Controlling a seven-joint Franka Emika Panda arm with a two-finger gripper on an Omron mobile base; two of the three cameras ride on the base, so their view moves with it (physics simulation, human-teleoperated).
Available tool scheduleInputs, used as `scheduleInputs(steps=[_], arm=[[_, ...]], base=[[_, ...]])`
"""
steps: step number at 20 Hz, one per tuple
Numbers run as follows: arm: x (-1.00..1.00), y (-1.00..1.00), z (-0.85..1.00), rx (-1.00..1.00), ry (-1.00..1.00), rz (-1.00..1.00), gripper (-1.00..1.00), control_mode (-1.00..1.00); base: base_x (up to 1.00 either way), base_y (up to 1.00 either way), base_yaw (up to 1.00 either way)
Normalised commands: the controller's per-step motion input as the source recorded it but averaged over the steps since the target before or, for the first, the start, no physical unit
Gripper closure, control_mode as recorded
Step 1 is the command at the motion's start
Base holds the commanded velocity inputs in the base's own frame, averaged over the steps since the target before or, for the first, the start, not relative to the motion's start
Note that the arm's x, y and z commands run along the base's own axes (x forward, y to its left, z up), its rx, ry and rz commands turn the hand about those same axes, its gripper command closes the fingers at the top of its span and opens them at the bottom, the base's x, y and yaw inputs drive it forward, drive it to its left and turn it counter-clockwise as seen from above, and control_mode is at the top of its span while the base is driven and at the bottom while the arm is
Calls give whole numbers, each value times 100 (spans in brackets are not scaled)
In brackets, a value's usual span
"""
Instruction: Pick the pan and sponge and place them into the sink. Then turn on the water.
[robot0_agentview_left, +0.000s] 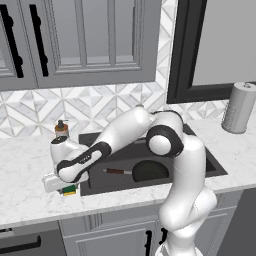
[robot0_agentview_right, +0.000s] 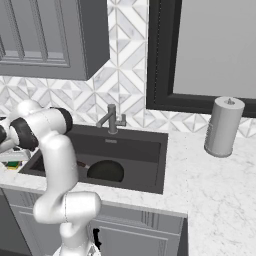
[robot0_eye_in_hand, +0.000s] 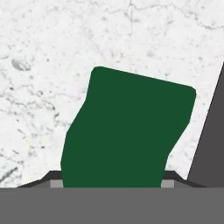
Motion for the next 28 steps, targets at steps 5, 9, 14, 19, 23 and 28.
scheduleInputs(steps=[5, 9, 14, 19, 23, 28], arm=[[-10, -23, 8, 0, 0, 0, 100, -100], [-8, -52, 51, 0, 0, 0, 100, -100], [-24, -78, 90, 0, -4, 0, 100, -100], [-32, -96, 93, 0, -4, 0, 100, -100], [-31, -100, 97, 3, -8, 0, 100, -100], [-18, -100, 91, 2, -7, 0, 100, -100]], base=[[0, 0, 0], [0, 0, 0], [0, 0, 0], [0, 0, 0], [0, 0, 0], [0, 0, 0]])
